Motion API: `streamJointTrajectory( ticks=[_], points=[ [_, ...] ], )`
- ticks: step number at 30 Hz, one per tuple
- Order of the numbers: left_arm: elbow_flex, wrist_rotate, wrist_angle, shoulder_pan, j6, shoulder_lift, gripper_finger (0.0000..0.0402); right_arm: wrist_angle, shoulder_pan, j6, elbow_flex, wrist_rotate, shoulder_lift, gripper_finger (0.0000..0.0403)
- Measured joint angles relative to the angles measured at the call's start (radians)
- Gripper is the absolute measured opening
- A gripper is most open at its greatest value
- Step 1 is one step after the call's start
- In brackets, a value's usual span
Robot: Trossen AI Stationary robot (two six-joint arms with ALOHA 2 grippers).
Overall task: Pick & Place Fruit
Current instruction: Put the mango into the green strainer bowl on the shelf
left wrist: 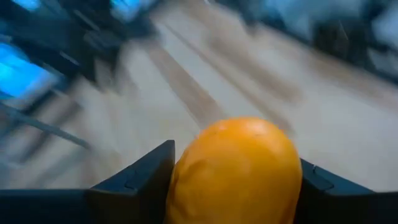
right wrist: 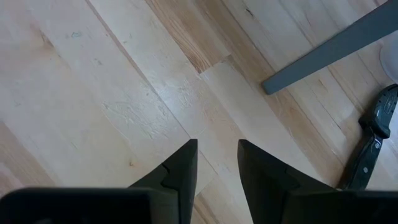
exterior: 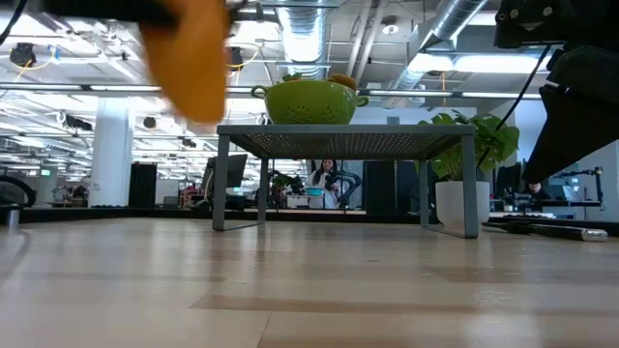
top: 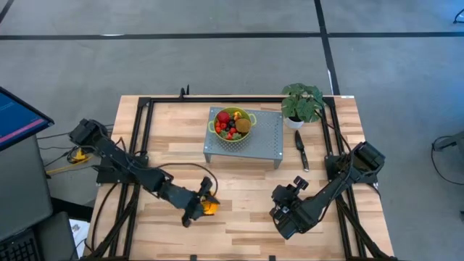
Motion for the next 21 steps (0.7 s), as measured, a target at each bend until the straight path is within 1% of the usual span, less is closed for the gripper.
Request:
streamJointTrajectory(
  ticks=[2, 4, 6, 8, 12, 15, 18, 21],
  points=[
    [0.0, -0.056, 0.09, 0.0, 0.004, -0.038, 0.0211, 0.0, 0.0, 0.0, 0.0, 0.0, 0.0, 0.0108],
    [0.0, -0.133, 0.164, 0.005, 0.01, -0.086, 0.0209, 0.0, 0.0, 0.0, 0.0, 0.0, 0.0, 0.0108],
    [0.001, -0.195, 0.243, 0.026, 0.045, -0.135, 0.0208, 0.0, 0.0, -0.001, 0.0, 0.0, 0.0, 0.0108],
    [0.001, -0.227, 0.321, 0.063, 0.089, -0.183, 0.0209, 0.003, -0.003, -0.013, 0.0, 0.0, 0.0, 0.0108],
    [0.001, -0.228, 0.46, 0.178, 0.167, -0.262, 0.0211, 0.004, -0.013, -0.024, 0.0, 0.0, 0.0, 0.0108],
    [0.001, -0.213, 0.537, 0.293, 0.17, -0.299, 0.021, 0.003, -0.02, -0.027, 0.0, 0.0, 0.0, 0.0108],
    [0.009, -0.119, 0.568, 0.412, 0.17, -0.305, 0.0211, 0.004, -0.023, -0.038, 0.0, 0.0, 0.0, 0.0108],
    [0.048, -0.042, 0.575, 0.507, 0.171, -0.282, 0.0214, 0.004, -0.03, -0.043, 0.0, 0.0, 0.0, 0.0108]
  ],
)
